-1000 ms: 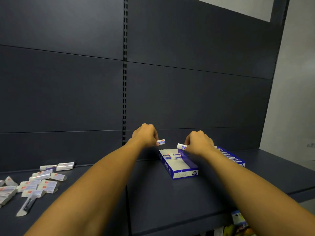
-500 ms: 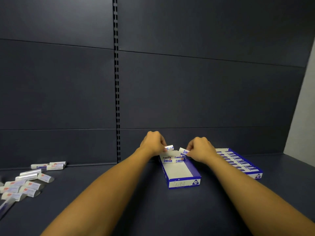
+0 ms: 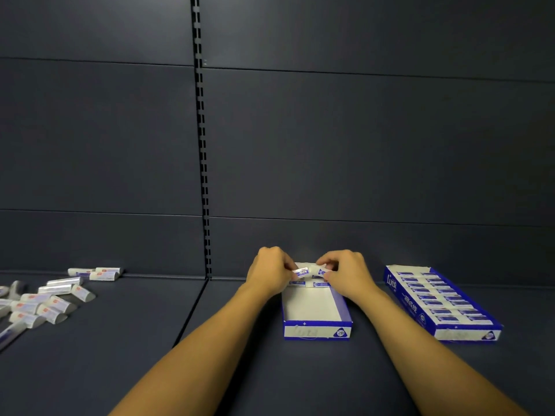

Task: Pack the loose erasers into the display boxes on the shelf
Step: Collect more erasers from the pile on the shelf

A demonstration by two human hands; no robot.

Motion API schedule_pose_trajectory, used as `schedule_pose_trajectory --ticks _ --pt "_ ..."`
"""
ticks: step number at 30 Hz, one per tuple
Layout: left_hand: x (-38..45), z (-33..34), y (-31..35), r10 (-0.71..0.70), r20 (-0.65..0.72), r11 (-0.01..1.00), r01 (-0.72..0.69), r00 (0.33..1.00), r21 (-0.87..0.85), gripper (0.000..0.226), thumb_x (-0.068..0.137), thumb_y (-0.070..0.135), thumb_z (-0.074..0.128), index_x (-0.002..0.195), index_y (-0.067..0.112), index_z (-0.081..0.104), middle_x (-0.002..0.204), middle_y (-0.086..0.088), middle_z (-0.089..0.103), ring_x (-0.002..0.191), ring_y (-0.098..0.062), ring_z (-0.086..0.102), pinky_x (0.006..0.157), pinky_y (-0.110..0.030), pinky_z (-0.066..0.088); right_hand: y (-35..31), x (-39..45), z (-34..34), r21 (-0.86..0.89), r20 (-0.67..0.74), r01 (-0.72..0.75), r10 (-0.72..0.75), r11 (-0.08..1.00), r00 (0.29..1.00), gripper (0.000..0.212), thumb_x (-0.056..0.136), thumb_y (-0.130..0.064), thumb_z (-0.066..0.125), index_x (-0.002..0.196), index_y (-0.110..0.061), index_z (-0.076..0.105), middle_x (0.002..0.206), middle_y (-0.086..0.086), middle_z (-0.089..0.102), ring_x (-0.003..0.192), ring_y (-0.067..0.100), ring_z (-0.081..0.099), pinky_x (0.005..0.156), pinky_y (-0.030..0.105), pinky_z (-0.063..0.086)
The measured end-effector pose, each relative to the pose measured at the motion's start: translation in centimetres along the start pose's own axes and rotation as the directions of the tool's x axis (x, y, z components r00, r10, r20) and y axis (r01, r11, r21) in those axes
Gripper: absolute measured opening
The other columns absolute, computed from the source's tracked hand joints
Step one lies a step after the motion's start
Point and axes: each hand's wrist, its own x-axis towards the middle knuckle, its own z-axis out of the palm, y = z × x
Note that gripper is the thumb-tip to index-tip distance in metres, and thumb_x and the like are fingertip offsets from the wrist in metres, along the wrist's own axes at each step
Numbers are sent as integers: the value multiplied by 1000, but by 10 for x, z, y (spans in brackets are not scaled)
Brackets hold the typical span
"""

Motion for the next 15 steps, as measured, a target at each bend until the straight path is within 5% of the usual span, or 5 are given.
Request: schedule_pose_trajectory --ticks 8,15 --pt "-2 9 -12 7 -90 1000 -9 996 -17 17 88 15 74 102 20 82 101 3 76 85 -15 68 77 -37 61 7 2 17 9 -26 64 -64 998 998 20 88 -12 75 106 -20 75 102 -2 71 80 9 64 60 13 47" --pt "-2 16 -5 57 -71 985 -45 996 168 16 90 20 69 99 24 82 100 2 73 87 -24 67 75 -39 60 4 5 7 -45 -69 107 -110 993 992 17 92 -13 70 106 -21 76 103 -5 63 87 9 59 60 15 42"
